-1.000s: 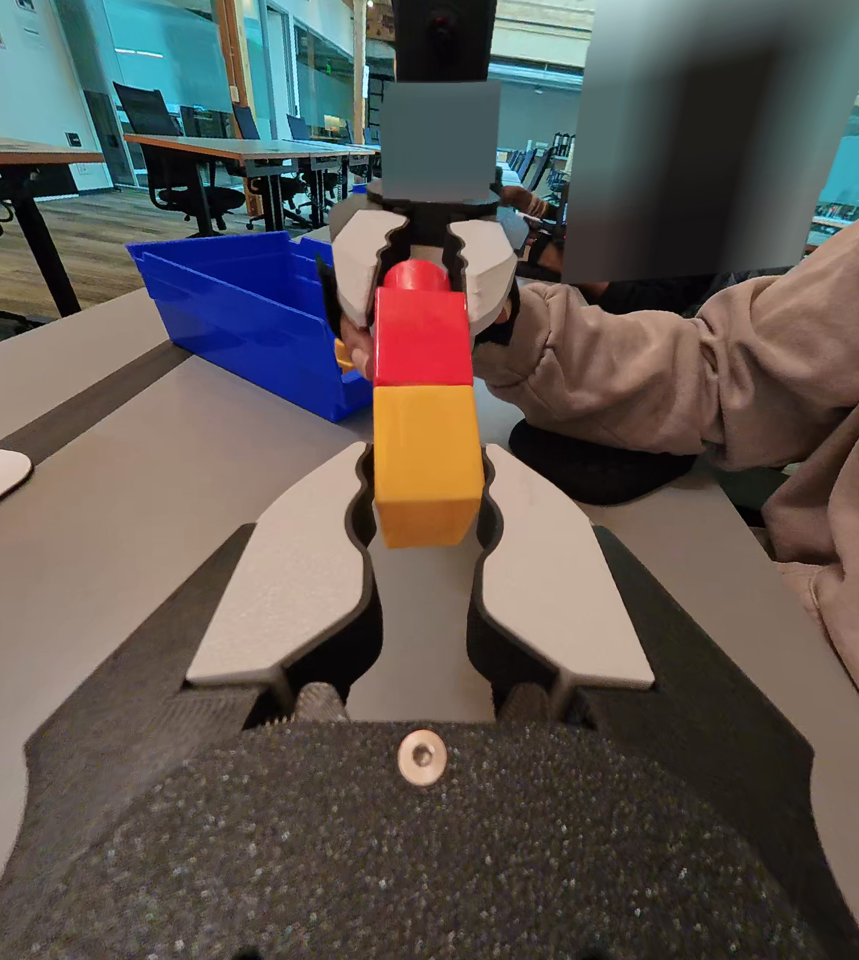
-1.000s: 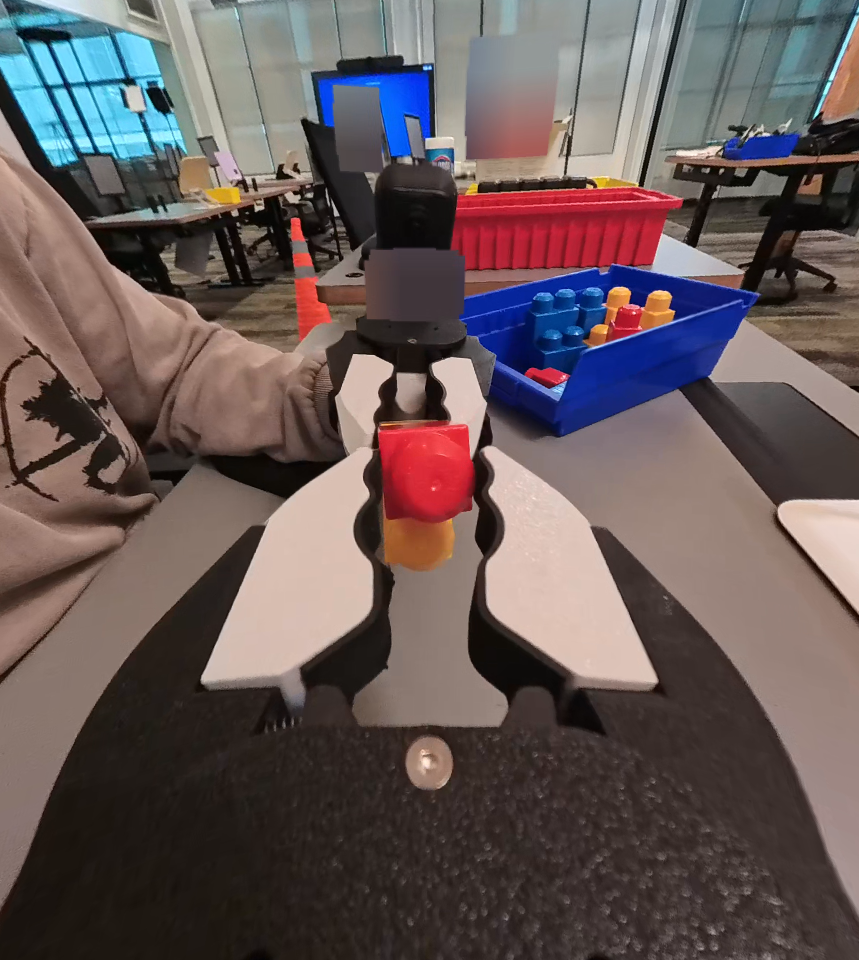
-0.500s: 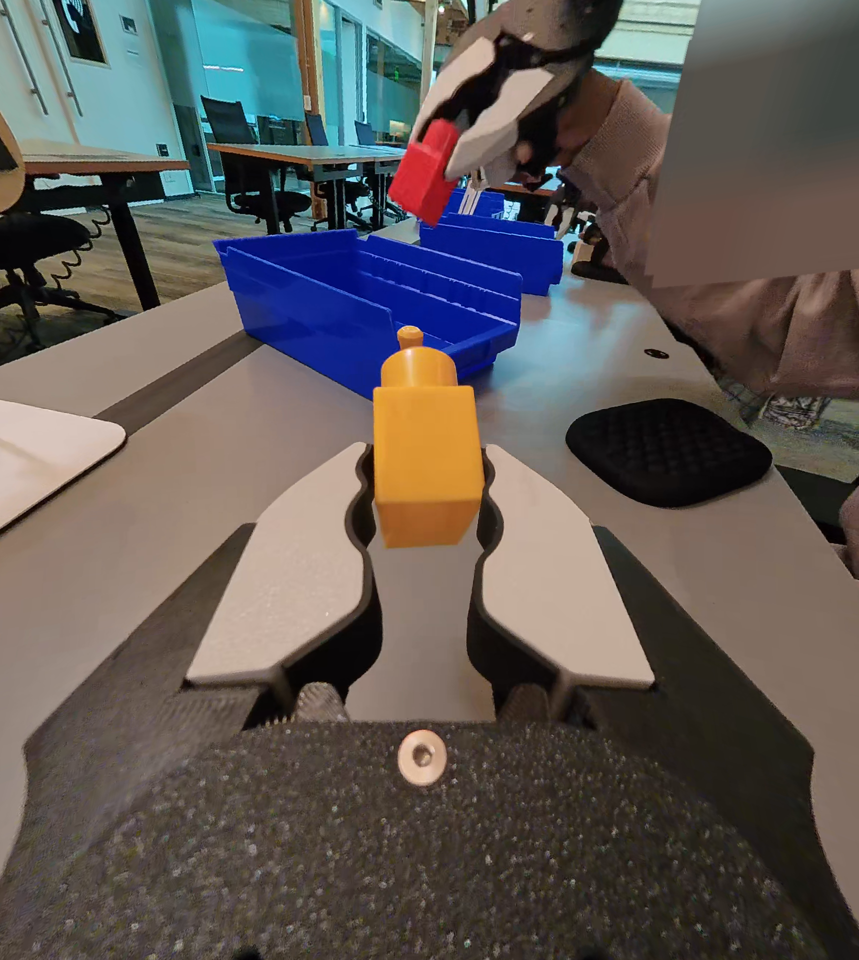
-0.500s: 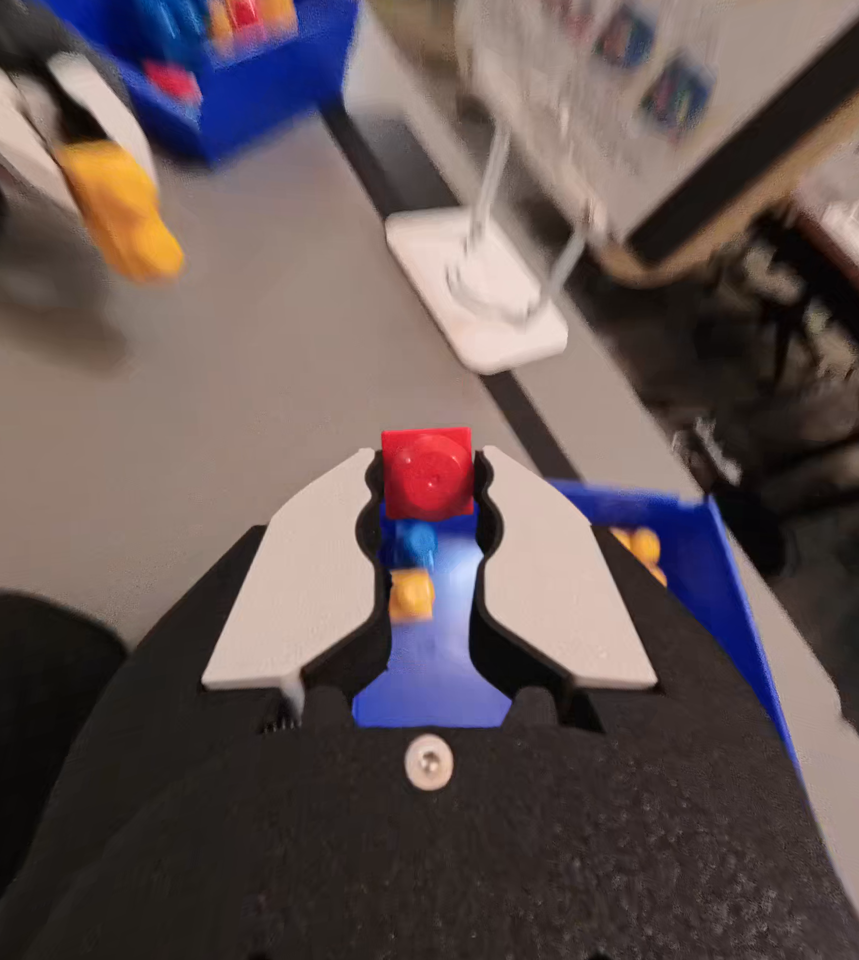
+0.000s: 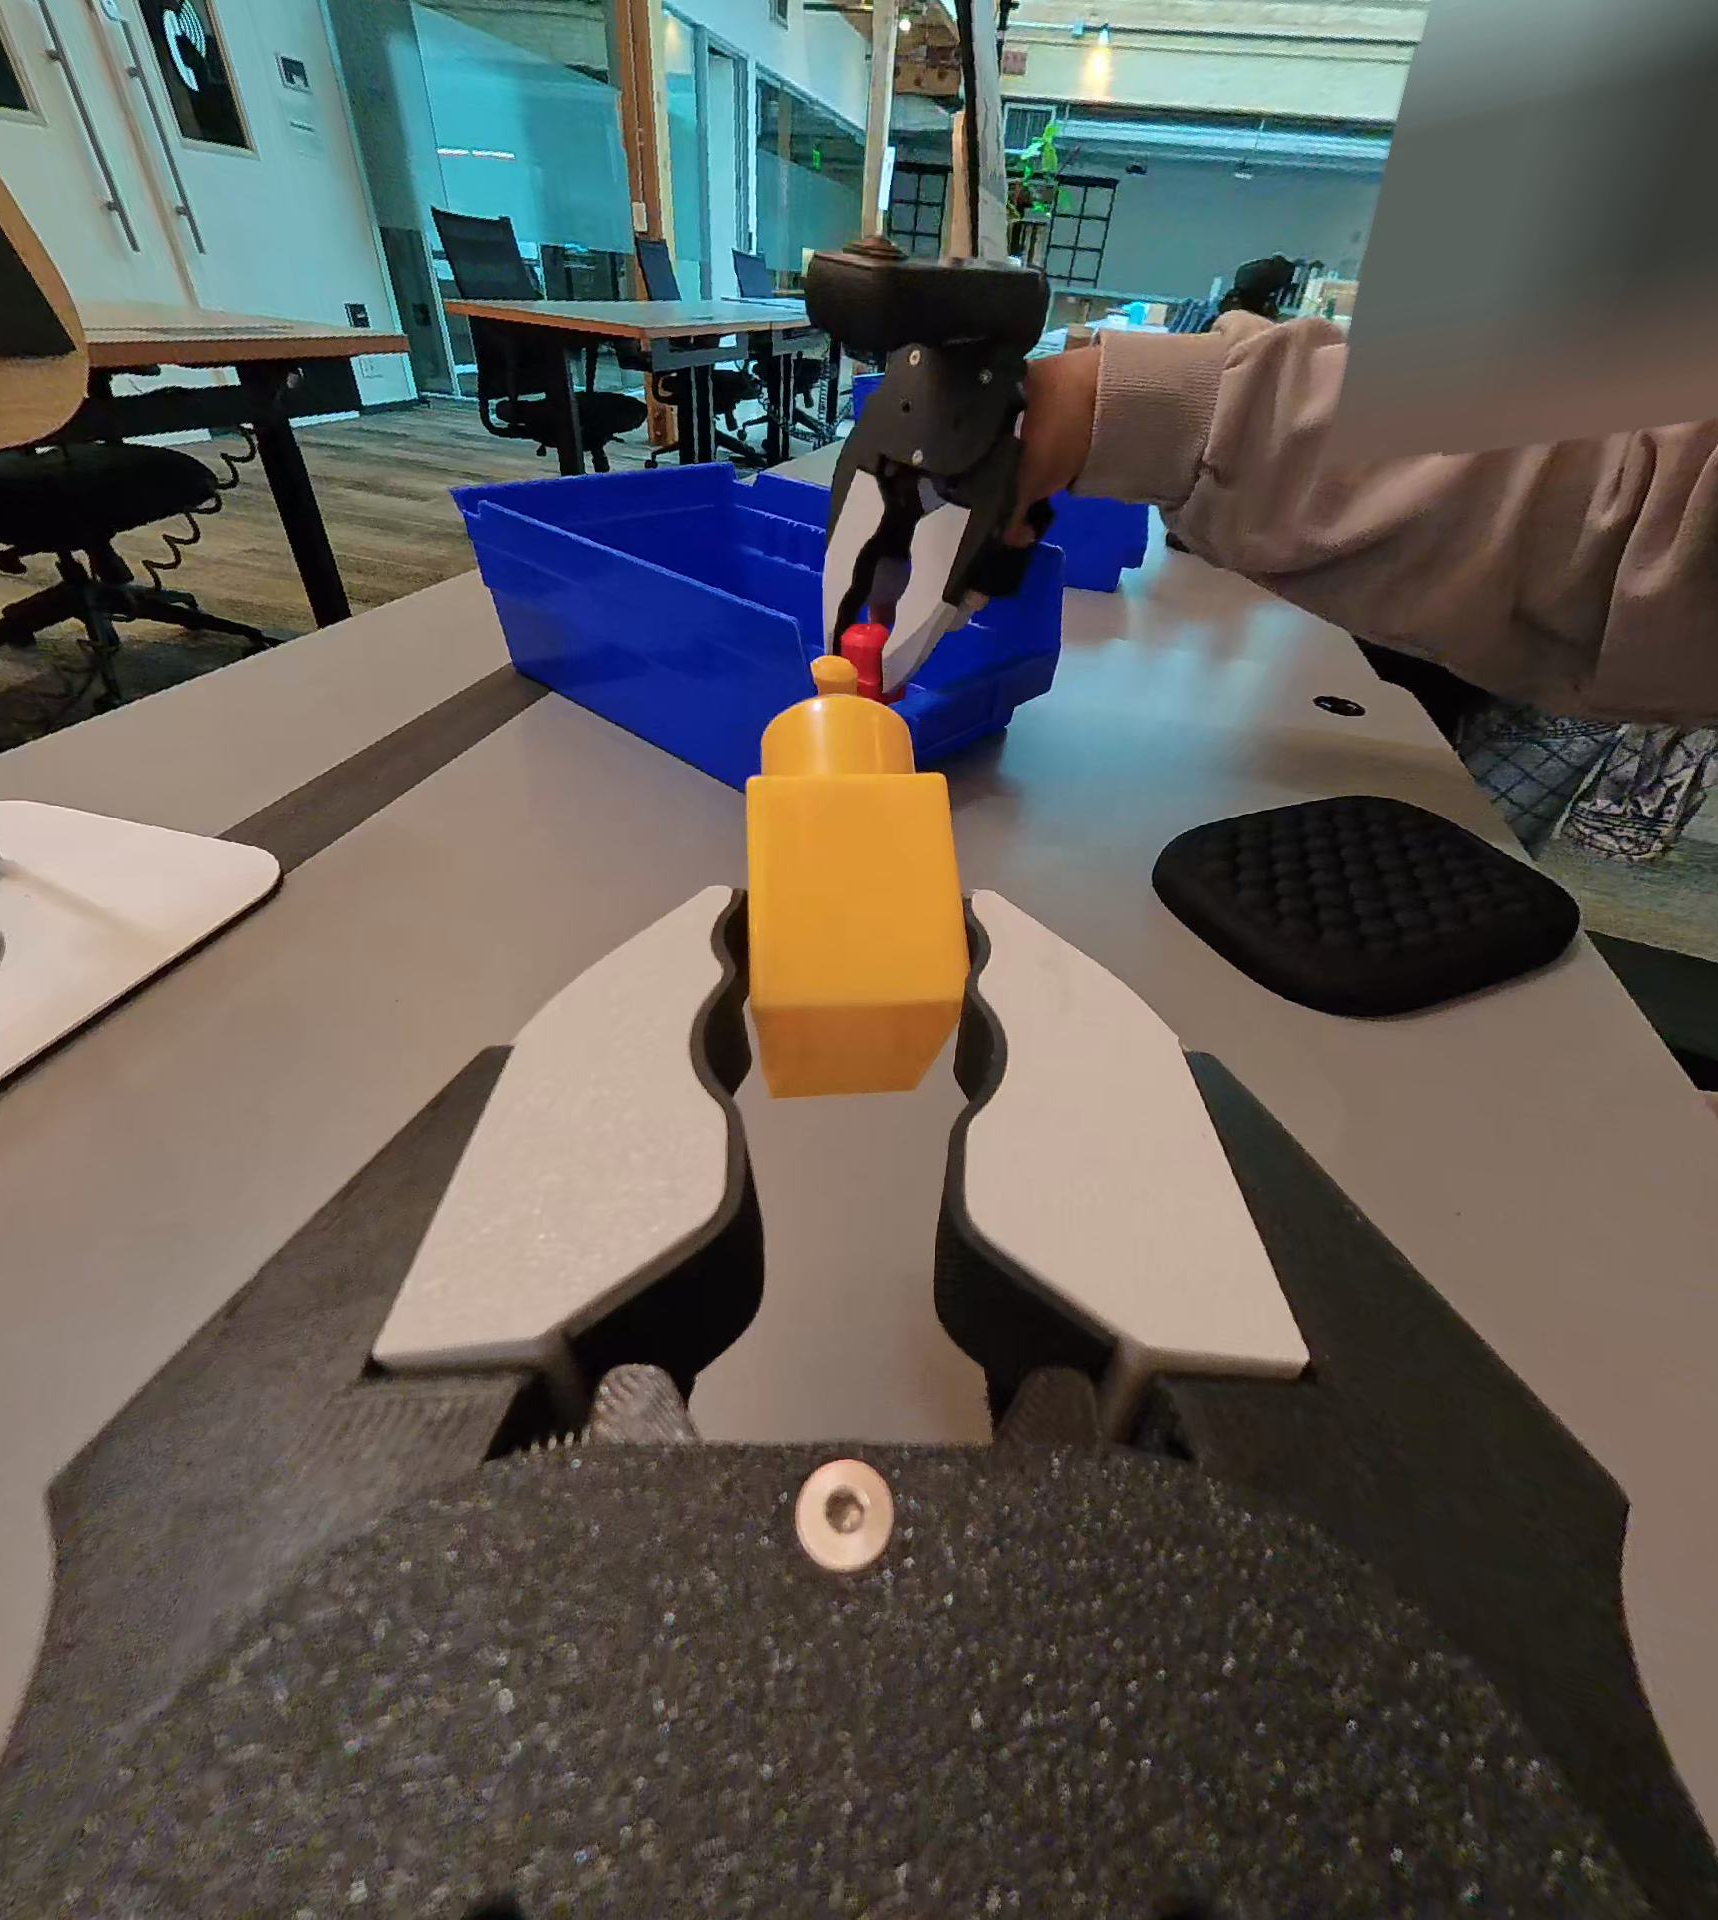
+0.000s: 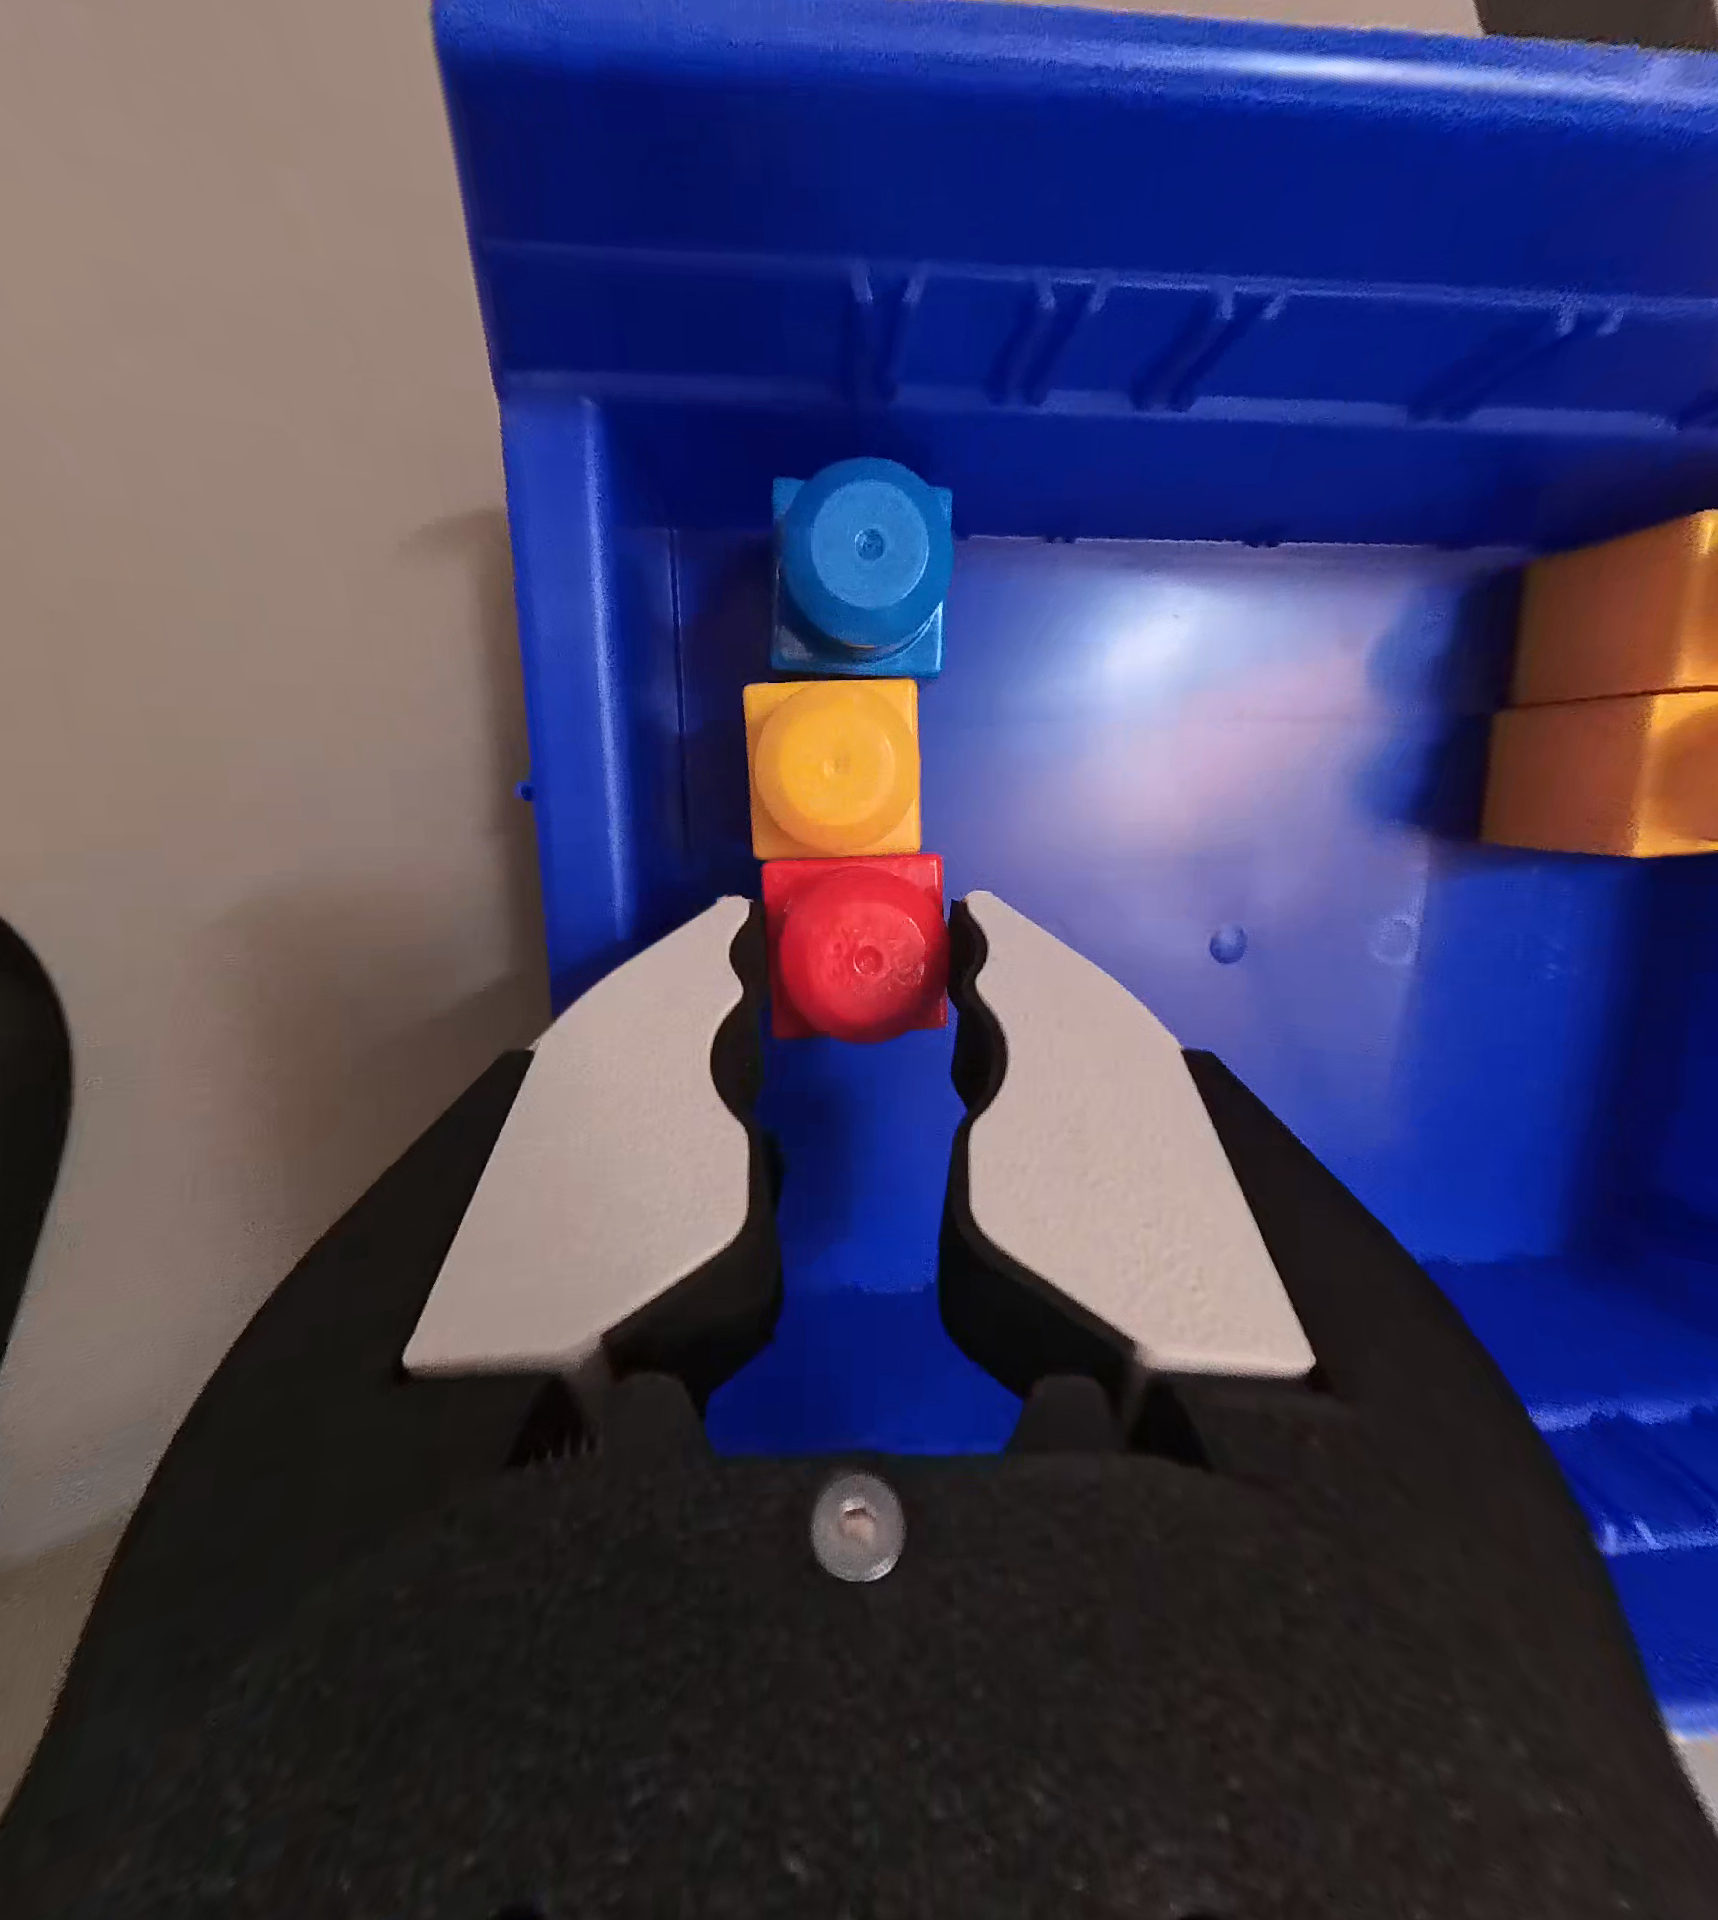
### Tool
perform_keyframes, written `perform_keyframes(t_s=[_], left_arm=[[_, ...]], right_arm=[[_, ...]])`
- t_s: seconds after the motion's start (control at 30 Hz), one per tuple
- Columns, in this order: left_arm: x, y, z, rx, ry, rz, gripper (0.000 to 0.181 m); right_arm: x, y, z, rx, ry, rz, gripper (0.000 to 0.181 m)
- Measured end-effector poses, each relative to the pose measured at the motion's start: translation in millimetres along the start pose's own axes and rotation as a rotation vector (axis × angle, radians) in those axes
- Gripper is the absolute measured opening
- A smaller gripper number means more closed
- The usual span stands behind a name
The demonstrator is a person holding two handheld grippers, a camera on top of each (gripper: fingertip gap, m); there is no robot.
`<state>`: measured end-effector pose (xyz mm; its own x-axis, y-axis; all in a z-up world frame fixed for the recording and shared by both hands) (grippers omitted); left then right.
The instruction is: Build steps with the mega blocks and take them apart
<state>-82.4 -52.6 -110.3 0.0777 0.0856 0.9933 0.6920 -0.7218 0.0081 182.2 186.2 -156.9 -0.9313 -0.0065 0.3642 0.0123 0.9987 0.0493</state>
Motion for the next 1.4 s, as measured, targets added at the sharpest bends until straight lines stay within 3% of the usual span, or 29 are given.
perform_keyframes(t_s=[0.4,0.5,0.57,0.67,0.77,0.87,0.97,1.13,1.23,1.33,1.4], left_arm=[[1,3,2,-0.011,0.007,-0.001,0.037],[1,4,2,-0.012,0.01,0.005,0.037],[3,6,3,-0.018,0.021,0.007,0.037],[5,10,5,-0.042,0.038,0.002,0.037],[5,18,10,-0.079,0.044,-0.002,0.037],[5,30,16,-0.131,0.046,0.001,0.037],[4,40,21,-0.166,0.038,0.02,0.037],[0,51,26,-0.214,0.01,0.033,0.037],[0,53,28,-0.214,0.012,0.043,0.037],[-2,50,31,-0.154,0.004,0.064,0.038],[-4,41,30,-0.094,-0.006,0.071,0.034]], right_arm=[[-3,-2,12,-0.007,-0.066,-0.016,0.038],[1,0,3,-0.047,-0.055,-0.024,0.049],[18,-3,-13,-0.076,0.039,-0.03,0.051],[65,-39,-42,-0.02,0.276,-0.1,0.05],[115,-104,-56,0.175,0.526,-0.187,0.045],[145,-159,-50,0.287,0.641,-0.262,0.045],[162,-188,-38,0.323,0.695,-0.301,0.045],[168,-214,-27,0.421,0.705,-0.306,0.036],[165,-215,-26,0.383,0.698,-0.314,0.028],[159,-207,-39,0.33,0.657,-0.335,0.028],[156,-181,-59,0.232,0.642,-0.313,0.028]])
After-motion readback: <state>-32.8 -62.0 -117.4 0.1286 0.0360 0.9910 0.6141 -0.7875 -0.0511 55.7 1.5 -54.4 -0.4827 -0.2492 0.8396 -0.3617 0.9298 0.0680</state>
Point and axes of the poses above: each gripper's, where its closed fingertips meet, z out along the fingers, x out of its top, y = z × x across the jaws, the point moved 4 cm from there along -z, back along the fingers, and after that the axes turned 4 degrees about z, right-handed, at the moved point
